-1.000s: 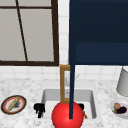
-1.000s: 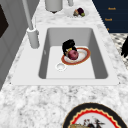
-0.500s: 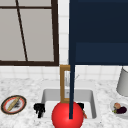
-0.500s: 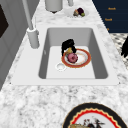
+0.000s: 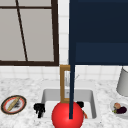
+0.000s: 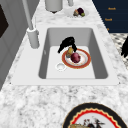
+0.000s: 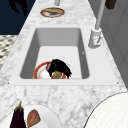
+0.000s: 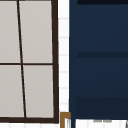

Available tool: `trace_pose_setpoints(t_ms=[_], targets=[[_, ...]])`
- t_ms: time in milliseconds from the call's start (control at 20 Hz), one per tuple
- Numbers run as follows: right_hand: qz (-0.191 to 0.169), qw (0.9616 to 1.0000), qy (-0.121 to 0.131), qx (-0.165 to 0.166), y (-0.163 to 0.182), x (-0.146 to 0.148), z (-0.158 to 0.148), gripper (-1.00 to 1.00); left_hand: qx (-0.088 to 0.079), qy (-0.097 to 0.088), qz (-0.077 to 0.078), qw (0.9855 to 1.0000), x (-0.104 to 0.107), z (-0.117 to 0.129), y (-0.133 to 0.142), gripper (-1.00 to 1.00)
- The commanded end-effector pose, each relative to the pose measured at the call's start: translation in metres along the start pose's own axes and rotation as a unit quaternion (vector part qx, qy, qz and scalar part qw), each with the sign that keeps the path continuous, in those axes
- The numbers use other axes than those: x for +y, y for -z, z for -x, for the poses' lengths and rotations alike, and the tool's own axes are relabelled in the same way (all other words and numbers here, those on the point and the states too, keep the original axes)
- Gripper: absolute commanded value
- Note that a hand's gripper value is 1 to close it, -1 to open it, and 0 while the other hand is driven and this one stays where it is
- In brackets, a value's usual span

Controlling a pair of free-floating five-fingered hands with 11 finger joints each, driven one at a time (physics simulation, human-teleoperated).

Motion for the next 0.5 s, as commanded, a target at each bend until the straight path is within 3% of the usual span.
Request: trace_pose_setpoints(t_ms=[0, 450], targets=[[-0.008, 1.0, -0.001, -0.003, -0.001, -0.004, 0.005, -1.0, 0.0, 0.0, 0.0, 1.0, 0.0, 0.0, 0.0, 0.0], [0.005, 1.0, -0.002, -0.002, -0.013, -0.022, 0.014, -1.0, 0.0, 0.0, 0.0, 1.0, 0.0, 0.0, 0.0, 0.0]])
